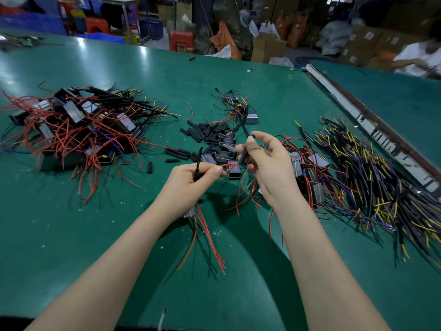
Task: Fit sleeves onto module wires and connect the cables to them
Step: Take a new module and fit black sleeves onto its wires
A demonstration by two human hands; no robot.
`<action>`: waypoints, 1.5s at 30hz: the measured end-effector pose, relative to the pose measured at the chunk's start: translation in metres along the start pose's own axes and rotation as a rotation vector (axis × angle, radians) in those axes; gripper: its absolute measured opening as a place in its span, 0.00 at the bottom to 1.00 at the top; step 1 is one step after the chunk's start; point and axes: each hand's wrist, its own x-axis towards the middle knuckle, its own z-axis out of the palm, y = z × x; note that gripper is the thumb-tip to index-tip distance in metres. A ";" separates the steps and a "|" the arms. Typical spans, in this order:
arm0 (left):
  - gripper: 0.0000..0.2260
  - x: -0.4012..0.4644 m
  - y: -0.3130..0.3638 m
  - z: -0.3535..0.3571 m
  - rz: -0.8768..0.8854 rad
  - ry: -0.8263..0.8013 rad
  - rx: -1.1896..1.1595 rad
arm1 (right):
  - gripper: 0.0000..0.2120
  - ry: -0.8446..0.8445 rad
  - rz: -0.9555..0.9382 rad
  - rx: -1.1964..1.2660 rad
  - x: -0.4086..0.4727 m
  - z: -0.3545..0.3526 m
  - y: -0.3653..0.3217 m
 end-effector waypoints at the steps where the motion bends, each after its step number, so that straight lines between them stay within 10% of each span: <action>1: 0.09 0.000 -0.001 0.000 -0.004 0.009 -0.007 | 0.04 0.016 0.009 0.052 -0.001 0.002 0.001; 23: 0.08 0.002 -0.005 0.003 -0.075 0.061 0.011 | 0.07 0.154 -0.167 0.081 -0.011 0.021 0.008; 45: 0.12 0.004 -0.007 0.002 -0.140 0.024 0.102 | 0.16 -0.205 0.044 -0.143 -0.024 0.036 0.022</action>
